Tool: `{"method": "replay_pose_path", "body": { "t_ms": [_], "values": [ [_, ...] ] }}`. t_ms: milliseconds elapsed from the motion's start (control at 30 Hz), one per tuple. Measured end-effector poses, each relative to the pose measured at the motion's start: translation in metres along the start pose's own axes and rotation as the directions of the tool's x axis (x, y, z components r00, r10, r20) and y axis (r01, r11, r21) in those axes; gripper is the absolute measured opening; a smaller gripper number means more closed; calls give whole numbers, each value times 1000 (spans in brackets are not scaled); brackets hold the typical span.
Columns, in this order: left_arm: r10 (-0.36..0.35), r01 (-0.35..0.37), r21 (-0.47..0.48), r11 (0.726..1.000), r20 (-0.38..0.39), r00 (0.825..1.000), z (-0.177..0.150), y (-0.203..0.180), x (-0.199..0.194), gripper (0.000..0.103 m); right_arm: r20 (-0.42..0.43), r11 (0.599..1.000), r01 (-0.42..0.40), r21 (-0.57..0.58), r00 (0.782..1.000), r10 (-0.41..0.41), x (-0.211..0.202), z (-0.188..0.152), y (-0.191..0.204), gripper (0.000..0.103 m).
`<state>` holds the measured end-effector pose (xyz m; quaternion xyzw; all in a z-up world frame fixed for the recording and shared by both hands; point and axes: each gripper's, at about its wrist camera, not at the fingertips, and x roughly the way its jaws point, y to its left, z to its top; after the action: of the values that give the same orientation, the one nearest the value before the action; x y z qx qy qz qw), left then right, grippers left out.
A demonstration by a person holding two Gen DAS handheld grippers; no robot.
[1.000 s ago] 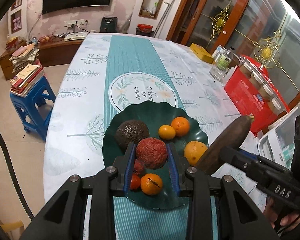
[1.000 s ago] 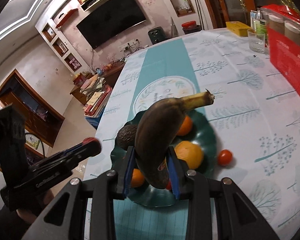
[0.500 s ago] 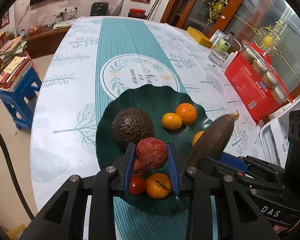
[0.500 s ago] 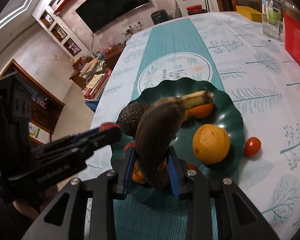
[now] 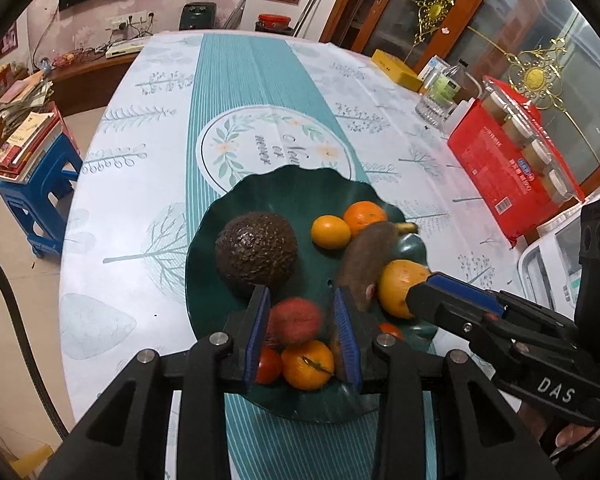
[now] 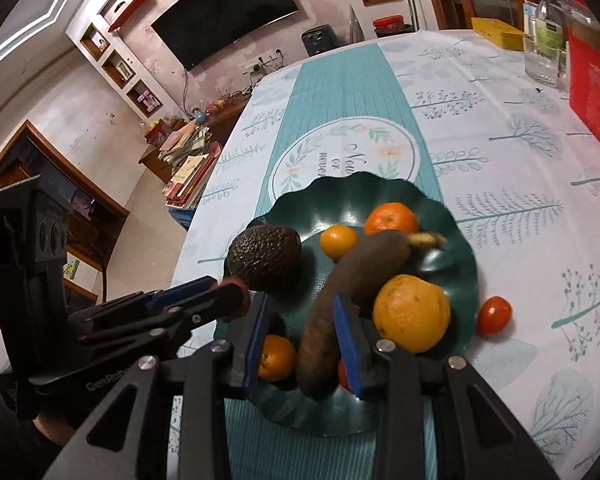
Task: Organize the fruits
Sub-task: 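Carry the lychee and banana onto the green plate and open both tools, then move the open right tool to the last cherry tomato on the cloth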
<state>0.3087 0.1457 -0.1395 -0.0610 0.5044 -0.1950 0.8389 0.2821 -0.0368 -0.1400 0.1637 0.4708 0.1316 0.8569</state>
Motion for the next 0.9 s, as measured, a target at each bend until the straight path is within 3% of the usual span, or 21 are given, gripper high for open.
{"method": "replay_pose_path", "body": {
  "t_ms": [367, 633, 900],
  "values": [
    [48, -48, -18, 999, 14, 999, -20, -29, -31, 60, 52, 998, 64, 7, 997, -65, -49, -15, -33, 43],
    [90, -90, -60, 994, -8, 996, -43, -58, -40, 67, 55, 992, 118, -53, 992, -115, -71, -22, -62, 43],
    [145, -147, -165, 975, -28, 989, -65, -82, -36, 73, 73, 961, 151, -230, 988, -138, -71, -22, -86, 43]
  ]
}}
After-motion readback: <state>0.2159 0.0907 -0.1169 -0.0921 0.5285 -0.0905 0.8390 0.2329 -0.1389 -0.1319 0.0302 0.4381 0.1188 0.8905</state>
